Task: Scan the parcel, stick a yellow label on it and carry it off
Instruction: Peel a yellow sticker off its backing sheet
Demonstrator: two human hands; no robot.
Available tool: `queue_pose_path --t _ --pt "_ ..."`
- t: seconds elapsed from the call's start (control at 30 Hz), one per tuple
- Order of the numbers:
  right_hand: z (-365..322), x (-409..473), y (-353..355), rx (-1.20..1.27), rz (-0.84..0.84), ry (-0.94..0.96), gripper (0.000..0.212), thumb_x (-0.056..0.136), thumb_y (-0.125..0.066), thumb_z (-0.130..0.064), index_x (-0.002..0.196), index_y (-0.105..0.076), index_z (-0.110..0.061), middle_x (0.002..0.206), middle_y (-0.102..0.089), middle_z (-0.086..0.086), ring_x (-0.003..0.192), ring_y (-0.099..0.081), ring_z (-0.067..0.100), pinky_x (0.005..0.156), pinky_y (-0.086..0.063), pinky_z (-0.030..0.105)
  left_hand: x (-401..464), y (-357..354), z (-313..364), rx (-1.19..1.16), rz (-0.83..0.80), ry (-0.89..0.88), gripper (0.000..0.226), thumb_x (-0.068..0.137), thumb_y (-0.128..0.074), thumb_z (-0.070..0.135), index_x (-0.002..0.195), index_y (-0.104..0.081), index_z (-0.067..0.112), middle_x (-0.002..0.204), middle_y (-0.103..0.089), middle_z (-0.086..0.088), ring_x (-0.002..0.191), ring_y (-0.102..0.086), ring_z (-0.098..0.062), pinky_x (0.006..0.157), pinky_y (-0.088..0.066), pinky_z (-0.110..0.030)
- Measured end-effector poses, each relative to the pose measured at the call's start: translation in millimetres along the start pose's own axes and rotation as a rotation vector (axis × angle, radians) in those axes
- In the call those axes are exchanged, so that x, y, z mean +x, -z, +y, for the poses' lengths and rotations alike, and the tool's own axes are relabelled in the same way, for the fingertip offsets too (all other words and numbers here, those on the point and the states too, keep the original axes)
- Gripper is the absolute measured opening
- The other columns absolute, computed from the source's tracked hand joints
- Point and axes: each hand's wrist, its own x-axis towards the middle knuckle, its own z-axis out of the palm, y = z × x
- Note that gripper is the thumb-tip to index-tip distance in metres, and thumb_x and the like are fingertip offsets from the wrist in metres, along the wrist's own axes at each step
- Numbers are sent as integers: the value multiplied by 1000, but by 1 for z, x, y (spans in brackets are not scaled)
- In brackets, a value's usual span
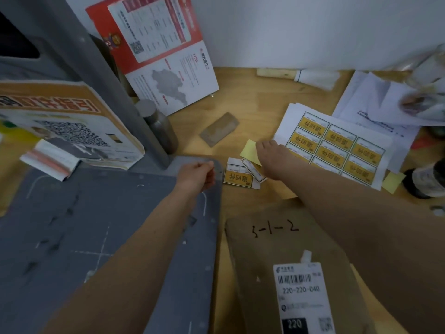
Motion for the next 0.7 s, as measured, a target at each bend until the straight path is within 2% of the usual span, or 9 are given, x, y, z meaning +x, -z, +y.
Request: queue_pose_path --t 0.1,0.2,0.27,0.33,0.4,0.47,0.57,0.7 --pt "2 7 -1 -89 69 26 40 88 -53 -11 125 -40 -2 125 -49 17 112 -49 30 83 -44 36 5 0 0 1 -8 3 22 93 -55 15 72 -58 11 67 -57 -5 61 -53 -15 61 -51 -25" --pt "2 8 3 -12 104 30 32 86 -51 0 119 -46 -1 120 -53 18 111 -51 32 82 -45 37 7 0 1 -11 -23 0 21 94 -54 13 73 -58 10 68 -57 -5 61 -53 -15 60 -51 -23" --pt "4 5 12 170 118 -55 25 87 -46 5 110 -54 -1 108 -60 18 101 -58 34 71 -43 37 6 1 0 -9 -22 2 19 94 -55 14 75 -59 11 69 -57 -5 62 -54 -15 60 -51 -23" --pt "8 1 24 439 156 -186 15 89 -49 0 97 -61 0 92 -62 18 89 -63 35 62 -41 34 4 2 1 -2 -20 -4 16 93 -56 14 77 -60 11 70 -58 -5 64 -55 -15 62 -51 -24" --pt "11 -9 38 858 127 -276 14 89 -58 -7 89 -65 6 81 -61 18 75 -66 33 60 -48 35 -1 1 3 24 -20 -33 9 91 -59 15 85 -64 10 72 -60 -3 67 -56 -14 66 -52 -25" --pt "9 -29 56 1219 63 -300 17 85 -66 -8 91 -66 8 78 -64 21 60 -67 25 62 -56 36 -10 -2 8 43 -39 -65 15 89 -62 19 101 -65 9 81 -64 -2 75 -60 -13 76 -54 -29" --pt "2 -69 80 1392 48 -222 18 81 -72 -10 90 -68 4 71 -67 18 49 -63 14 56 -56 29 -36 -12 18 -16 -123 -103 27 85 -67 26 106 -63 10 97 -68 -4 89 -65 -15 83 -55 -29" --pt "-8 -128 96 1484 54 -171 18 78 -76 -19 84 -70 -3 55 -65 6 40 -55 7 46 -46 21 -84 -25 21 -206 -183 -202 19 86 -66 14 102 -68 4 93 -73 -9 83 -69 -18 79 -58 -27"
